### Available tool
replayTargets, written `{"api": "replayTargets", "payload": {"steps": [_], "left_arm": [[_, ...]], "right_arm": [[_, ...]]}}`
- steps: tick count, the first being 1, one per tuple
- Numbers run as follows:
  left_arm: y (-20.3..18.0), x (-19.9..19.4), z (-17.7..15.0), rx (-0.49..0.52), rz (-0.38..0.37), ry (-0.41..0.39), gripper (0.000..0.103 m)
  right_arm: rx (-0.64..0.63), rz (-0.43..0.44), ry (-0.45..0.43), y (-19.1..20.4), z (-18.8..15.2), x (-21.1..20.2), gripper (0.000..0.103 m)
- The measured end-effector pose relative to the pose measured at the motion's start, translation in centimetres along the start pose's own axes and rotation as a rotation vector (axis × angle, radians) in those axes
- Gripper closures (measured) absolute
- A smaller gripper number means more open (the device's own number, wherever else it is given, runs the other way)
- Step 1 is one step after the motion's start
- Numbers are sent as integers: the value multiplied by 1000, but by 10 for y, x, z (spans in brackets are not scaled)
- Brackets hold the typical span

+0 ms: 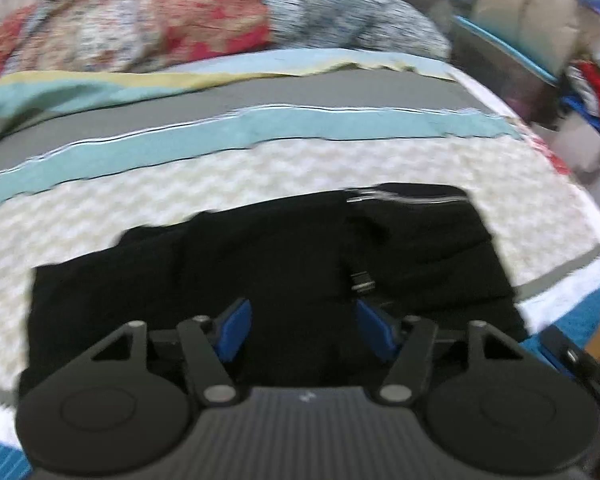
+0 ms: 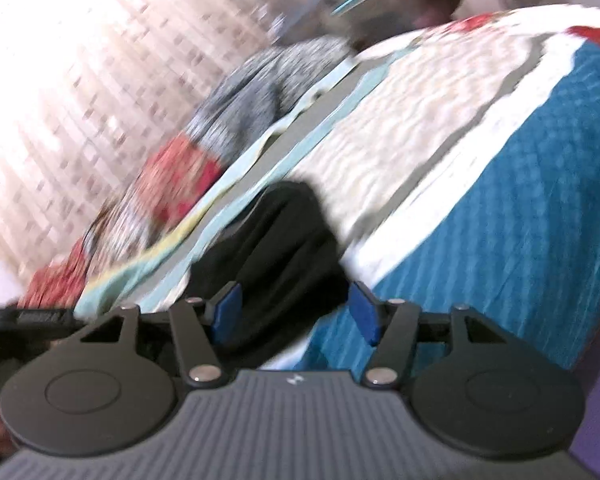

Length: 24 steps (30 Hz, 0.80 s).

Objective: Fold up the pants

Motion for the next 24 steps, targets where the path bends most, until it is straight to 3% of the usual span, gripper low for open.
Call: {"api": "replayTargets", "payload": {"steps": [5,6,7,8,12,18,19,20,21,23,24], "left_arm": [[-44,25,19,41,-78,33,43],[-52,30,24,49,-87,37,40],[-58,34,28,57,-91,40,38],[-64,37,32,66,-93,43,32],[-84,49,43,110,-98,32,9],[-104,76,44,194,-62,84,7],[-106,78,44,232,-45,87,9],[-107,77,44,261,-22,68,25],[-106,75,45,278,3,57,53],[-99,71,47,248,-39,74,77],[-91,66,50,197,-70,72,83]], "right_arm": [[-13,-23,29,-2,13,46,39],[-17,-25,42,2,11,55,43],[-29,-22,63,6,7,60,52],[-58,-4,97,14,0,65,85],[-270,8,33,56,-18,45,89],[-526,64,-36,110,-50,15,89],[-559,64,-39,115,-55,12,90],[-588,61,-40,119,-60,10,90],[-595,71,-36,121,-63,8,90],[-603,91,-30,129,-65,5,90],[-608,94,-31,132,-65,3,90]]}}
Point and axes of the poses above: each gripper's, at about its wrist camera, not at the fingertips, and x roughly the way its jaws point, y to its left, z to its top, the point moved 8 cm from there along x, roughly the way its jaws point, and after that the axes turned 7 degrees about -z, right-handed, at the moved point
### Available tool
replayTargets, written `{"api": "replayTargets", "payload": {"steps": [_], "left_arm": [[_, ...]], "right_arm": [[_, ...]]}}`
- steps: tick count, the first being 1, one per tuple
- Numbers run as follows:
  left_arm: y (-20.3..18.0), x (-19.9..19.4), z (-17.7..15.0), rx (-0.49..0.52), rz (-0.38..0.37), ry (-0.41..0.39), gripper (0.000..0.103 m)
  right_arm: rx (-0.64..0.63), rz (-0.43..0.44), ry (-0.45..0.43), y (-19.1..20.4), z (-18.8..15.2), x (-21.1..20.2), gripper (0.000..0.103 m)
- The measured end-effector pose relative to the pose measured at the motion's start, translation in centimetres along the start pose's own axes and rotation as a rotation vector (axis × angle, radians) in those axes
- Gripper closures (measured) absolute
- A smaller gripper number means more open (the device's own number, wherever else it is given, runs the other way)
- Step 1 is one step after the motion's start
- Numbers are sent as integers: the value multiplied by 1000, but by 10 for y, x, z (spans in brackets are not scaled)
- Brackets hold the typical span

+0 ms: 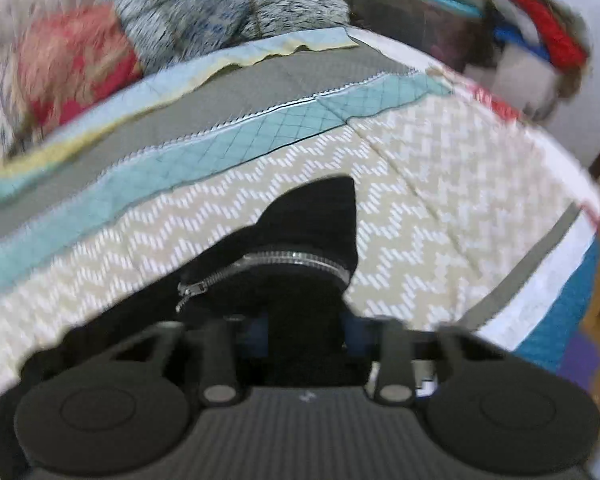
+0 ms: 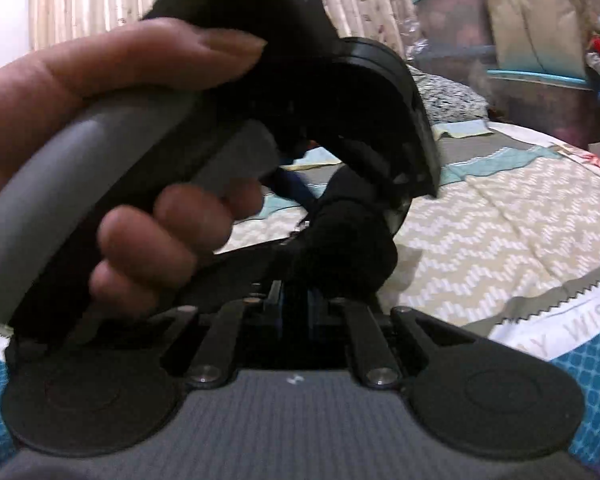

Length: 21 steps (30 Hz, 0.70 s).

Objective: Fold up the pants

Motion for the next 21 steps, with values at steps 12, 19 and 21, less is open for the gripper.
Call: {"api": "replayTargets", "payload": {"steps": [12,19,21], "left_arm": [[114,-106,-23,-290,-148,-138,87],[205,-157,-77,-436,-98,-215,87],[232,-165,-97,-500,-97,-235,87]], "right_arm": [[146,285,45,70,34,-23,90],[99,458,145,158,30,-17,90],[77,486,183,181,24,-13,90]]}}
Point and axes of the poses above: each gripper's, at about its wrist camera, not at the fingertips, and x roughly the way its jaws point, y to its left, z to its top, the point moved 8 cm from there along x, roughly the way its jaws point, and after that the axes turned 7 degrees about -z, right-handed, at the moved point
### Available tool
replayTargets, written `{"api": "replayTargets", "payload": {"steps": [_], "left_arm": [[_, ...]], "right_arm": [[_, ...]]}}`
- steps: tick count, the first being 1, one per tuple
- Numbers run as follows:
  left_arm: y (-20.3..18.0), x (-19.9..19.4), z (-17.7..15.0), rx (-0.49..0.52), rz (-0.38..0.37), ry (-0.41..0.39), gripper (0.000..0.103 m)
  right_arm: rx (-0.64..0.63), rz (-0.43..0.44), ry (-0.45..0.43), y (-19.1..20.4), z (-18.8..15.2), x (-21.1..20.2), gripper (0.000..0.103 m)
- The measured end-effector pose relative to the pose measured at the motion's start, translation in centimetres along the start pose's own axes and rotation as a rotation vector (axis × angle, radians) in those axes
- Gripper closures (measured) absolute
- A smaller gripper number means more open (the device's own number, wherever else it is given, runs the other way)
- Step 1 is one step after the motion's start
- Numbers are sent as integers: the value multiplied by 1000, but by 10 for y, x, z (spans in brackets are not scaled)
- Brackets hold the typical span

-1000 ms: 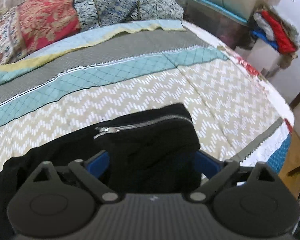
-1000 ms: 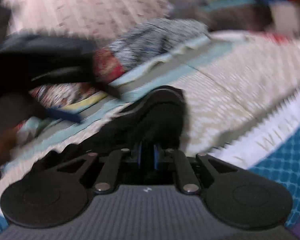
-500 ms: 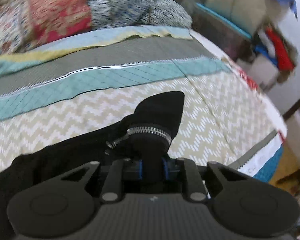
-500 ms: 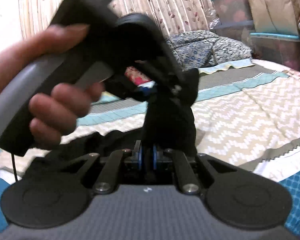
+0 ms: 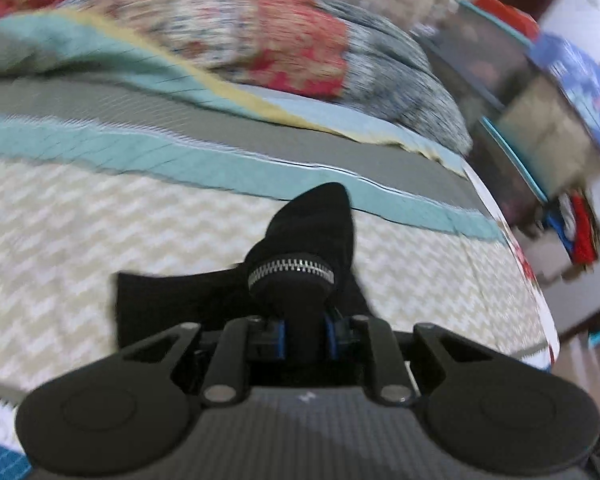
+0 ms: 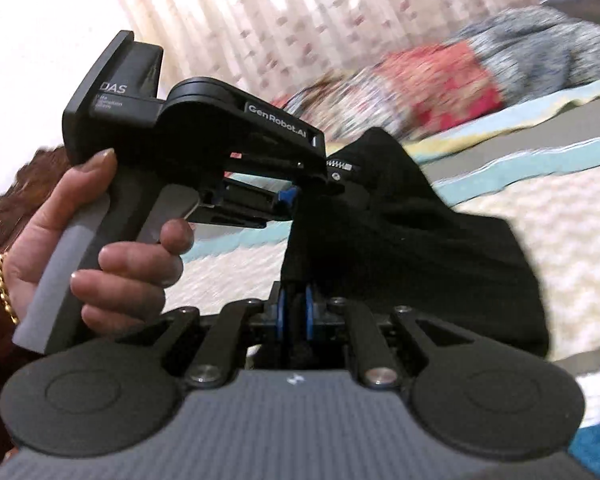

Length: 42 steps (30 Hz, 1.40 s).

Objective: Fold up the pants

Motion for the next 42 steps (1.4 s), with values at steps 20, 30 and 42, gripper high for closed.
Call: {"api": "replayTargets", "payload": {"steps": [20,30,42], "left_arm": [[125,-18,-59,-279,-19,-75,40],[102,-16,-118,-114,164,23,40],[77,-49,-137,-35,275,-8,39]], "right_arm": [[-94,-68,92,13,-46,-13,63],[54,-305,33,-67,-30,-9,64],[161,-369,182,-82,-66,-25,63]]}}
Point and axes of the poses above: each gripper's, at about its wrist camera, not at the fingertips, and x roughly the way its jaws point, y to its left, z to its top, the point moved 8 cm from there along x, roughly the way its jaws point, and after that the axes turned 7 degrees about -z, right-handed, at the moved point
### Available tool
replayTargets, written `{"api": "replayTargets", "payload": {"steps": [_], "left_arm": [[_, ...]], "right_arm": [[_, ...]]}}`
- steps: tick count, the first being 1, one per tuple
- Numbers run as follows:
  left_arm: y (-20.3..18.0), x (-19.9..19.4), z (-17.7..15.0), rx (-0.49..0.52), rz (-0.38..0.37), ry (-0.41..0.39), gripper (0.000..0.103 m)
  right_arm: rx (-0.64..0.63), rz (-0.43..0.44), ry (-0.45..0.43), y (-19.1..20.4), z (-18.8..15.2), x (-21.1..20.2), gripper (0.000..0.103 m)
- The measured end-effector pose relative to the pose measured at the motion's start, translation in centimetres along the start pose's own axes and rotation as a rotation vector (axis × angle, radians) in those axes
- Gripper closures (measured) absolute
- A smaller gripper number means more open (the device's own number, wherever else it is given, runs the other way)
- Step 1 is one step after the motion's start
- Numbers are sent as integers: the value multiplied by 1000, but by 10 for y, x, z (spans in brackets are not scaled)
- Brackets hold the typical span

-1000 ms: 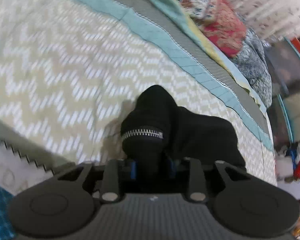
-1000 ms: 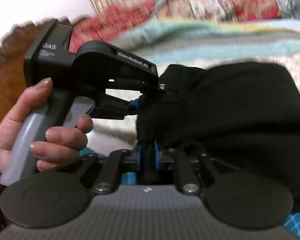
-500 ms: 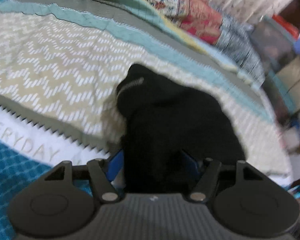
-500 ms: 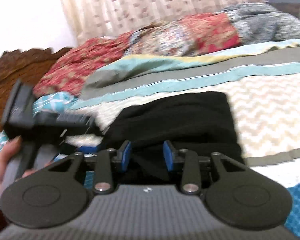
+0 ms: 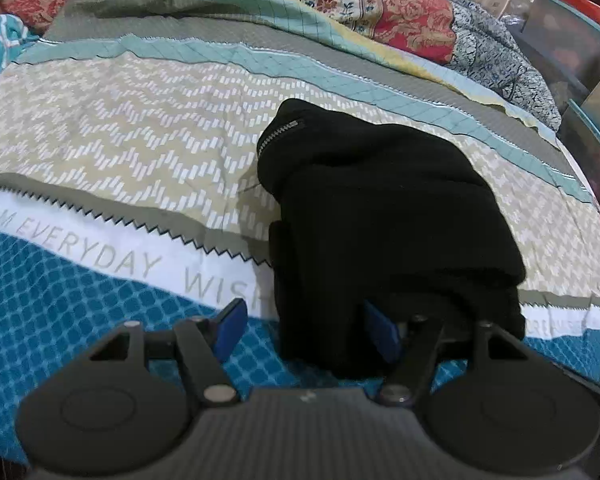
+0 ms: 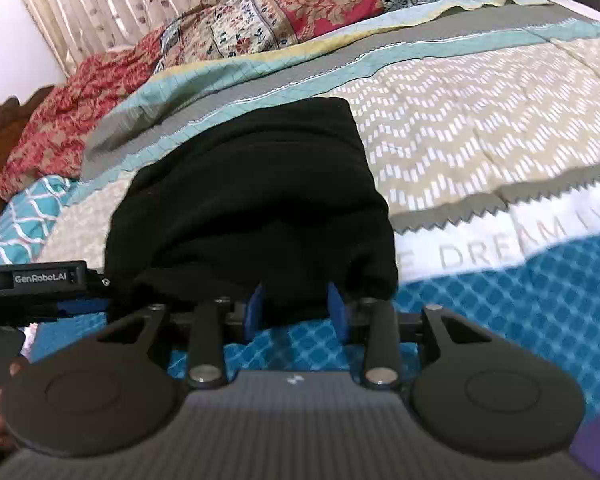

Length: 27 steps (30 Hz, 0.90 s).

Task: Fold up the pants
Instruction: 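Fold the zipper edge over onto the stack and open both tools, then grasp the zipper corner of the folded bundle with the left tool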

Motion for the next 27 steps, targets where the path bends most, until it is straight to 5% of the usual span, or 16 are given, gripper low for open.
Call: {"api": "replayTargets", "payload": {"steps": [22,27], "left_arm": [[-42,-67,-72,121,108,-94,31],[-51,-78,-73,143,135,-130,22]], "right_arm": [[37,56,-25,1,-44,-52,55],[52,52,-65,-3,-44,-63,54]]}}
Point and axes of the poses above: each gripper's, at about its wrist camera, not at the fingertips, and x roughly the way its jaws point, y to its left, z to its top, the point moved 8 cm from there along x, roughly the way its jaws point, and after that the axes turned 7 degrees about -z, right-handed, at the moved point
